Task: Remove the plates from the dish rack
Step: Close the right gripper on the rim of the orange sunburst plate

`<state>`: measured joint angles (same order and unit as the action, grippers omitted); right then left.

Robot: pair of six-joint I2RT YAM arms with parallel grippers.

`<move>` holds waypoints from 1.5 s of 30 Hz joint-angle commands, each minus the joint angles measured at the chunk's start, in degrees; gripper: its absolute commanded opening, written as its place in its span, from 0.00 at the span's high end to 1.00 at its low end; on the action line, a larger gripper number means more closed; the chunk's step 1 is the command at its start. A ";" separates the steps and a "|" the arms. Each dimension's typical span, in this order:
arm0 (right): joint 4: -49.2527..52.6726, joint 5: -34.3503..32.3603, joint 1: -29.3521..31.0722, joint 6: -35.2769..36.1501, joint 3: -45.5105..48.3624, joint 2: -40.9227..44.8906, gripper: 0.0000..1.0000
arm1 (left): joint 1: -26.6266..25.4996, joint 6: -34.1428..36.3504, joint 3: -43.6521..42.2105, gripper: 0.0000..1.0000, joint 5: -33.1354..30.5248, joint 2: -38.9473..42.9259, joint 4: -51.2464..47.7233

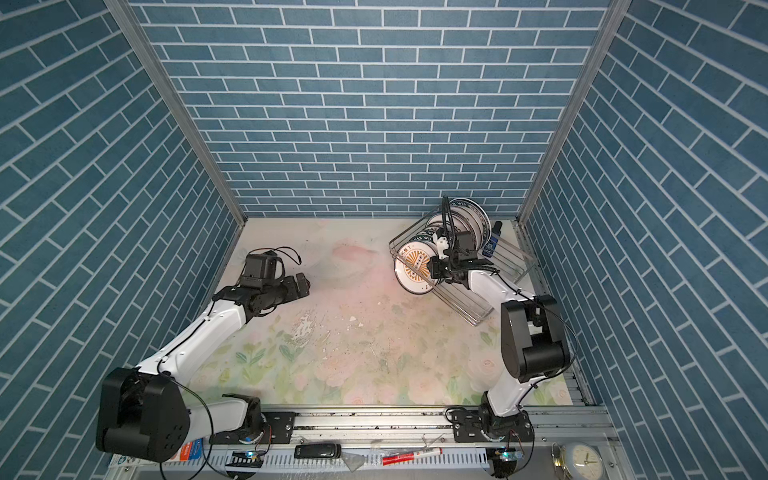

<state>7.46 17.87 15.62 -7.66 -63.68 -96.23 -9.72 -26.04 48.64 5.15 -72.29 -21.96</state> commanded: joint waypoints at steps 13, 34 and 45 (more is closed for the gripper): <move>-4.04 3.57 0.04 0.83 3.27 3.97 0.88 | 0.22 0.11 -1.09 0.01 -0.75 1.67 -0.55; -0.21 -8.15 0.20 5.65 3.60 7.03 0.99 | 0.22 0.26 -1.01 0.01 -0.67 -0.42 -0.41; -3.66 -8.90 0.20 6.19 5.92 9.77 1.00 | 0.22 -0.04 -1.01 0.01 0.06 -1.24 -0.04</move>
<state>6.52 15.51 16.45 -4.12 -59.24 -89.60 -9.72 -26.11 47.86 5.19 -73.06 -21.96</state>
